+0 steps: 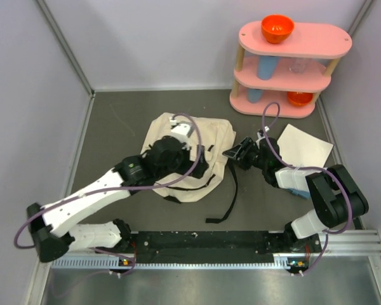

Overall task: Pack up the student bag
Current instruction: Zip the student bag at the center of the board.

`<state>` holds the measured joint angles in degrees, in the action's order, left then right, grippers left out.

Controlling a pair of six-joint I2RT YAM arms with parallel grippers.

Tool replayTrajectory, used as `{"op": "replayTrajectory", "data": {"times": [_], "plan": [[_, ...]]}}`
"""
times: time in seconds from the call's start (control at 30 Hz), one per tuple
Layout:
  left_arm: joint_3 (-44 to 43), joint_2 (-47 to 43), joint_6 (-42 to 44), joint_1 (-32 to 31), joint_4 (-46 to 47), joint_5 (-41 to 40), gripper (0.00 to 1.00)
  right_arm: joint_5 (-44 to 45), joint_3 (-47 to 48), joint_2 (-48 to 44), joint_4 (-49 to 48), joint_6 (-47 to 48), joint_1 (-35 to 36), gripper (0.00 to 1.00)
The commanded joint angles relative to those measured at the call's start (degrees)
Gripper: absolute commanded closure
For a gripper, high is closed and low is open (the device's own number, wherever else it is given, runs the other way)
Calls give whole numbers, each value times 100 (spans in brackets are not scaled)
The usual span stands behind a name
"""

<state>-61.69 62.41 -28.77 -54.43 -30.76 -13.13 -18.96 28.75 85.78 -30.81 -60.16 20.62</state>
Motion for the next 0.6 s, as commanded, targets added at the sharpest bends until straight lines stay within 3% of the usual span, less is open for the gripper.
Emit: {"op": "replayTrajectory", "data": {"times": [0.0,0.17,0.57], "plan": [[-325,1280,329,-6,1011,1250,2,-38,69,-131,-233,-4,38,48],[-563,2282,346,-58,1107,1699,1,-46,69,-166,-206,-4,38,47],[-221,2829,285,-94,1556,1620,4,-38,69,-237,-127,-4,38,47]]}}
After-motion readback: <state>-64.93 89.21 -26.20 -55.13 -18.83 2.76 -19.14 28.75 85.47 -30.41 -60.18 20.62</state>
